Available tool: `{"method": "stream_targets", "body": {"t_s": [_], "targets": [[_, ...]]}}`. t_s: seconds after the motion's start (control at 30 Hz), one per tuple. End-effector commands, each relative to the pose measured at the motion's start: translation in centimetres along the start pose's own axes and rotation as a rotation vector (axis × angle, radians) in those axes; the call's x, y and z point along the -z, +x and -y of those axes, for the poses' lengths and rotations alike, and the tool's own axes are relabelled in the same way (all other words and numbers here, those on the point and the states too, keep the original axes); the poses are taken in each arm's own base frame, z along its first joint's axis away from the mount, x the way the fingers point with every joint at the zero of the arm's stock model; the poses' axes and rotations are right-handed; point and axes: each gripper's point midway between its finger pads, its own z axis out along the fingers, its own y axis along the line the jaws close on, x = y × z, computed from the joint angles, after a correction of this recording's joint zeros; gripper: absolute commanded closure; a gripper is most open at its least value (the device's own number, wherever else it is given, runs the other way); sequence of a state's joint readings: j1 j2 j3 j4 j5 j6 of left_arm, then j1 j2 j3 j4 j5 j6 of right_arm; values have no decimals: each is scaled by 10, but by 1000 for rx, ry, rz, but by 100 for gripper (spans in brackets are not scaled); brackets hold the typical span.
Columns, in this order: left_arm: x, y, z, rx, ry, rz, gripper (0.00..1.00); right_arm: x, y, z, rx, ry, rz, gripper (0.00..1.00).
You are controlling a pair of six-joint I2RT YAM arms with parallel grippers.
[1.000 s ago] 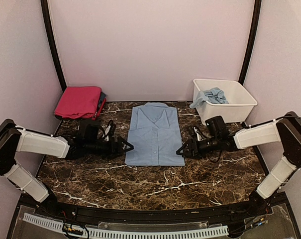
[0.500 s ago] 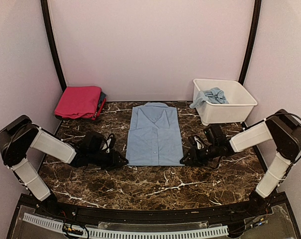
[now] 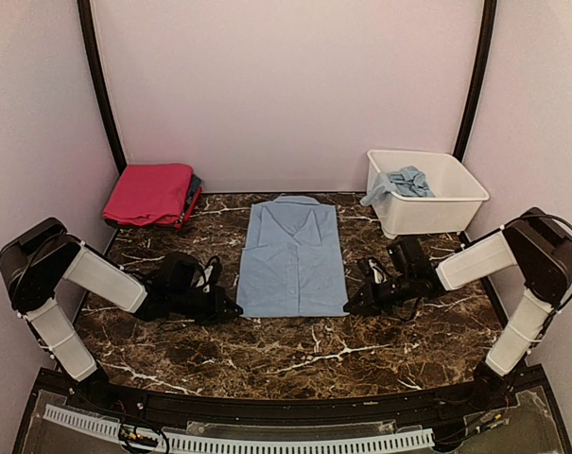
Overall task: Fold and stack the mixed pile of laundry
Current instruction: Smooth out the 2/3-rectangle-folded shirt at the center of the board, then pick up the 2/3-rectangle-folded shirt from the center of the board.
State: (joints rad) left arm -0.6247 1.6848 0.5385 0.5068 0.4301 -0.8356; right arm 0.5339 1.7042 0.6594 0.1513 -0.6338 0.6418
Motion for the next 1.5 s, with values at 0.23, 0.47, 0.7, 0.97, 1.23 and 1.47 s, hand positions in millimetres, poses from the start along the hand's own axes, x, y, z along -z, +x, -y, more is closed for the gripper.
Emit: {"method": "stream_targets", "body": {"t_s": [0.23, 0.47, 0.7, 0.97, 1.23, 1.47], "targets": [[55, 48, 27, -8, 28, -58, 100, 42, 49, -35, -47, -72, 2, 100], [77, 69, 20, 2, -9, -60, 90, 50, 90, -25, -57, -16, -54, 86], [117, 58, 21, -275, -179, 24, 19, 93, 66, -49, 173, 94, 45, 32], [137, 38, 61, -661, -288, 274, 13, 76, -4, -113, 383, 3, 93, 44], [85, 87, 123, -1348, -360, 187, 5, 19, -49, -150, 550, -72, 9, 55], [43, 107, 107, -1676, -517, 98, 8, -41, -54, -150, 576, -102, -84, 62]]}}
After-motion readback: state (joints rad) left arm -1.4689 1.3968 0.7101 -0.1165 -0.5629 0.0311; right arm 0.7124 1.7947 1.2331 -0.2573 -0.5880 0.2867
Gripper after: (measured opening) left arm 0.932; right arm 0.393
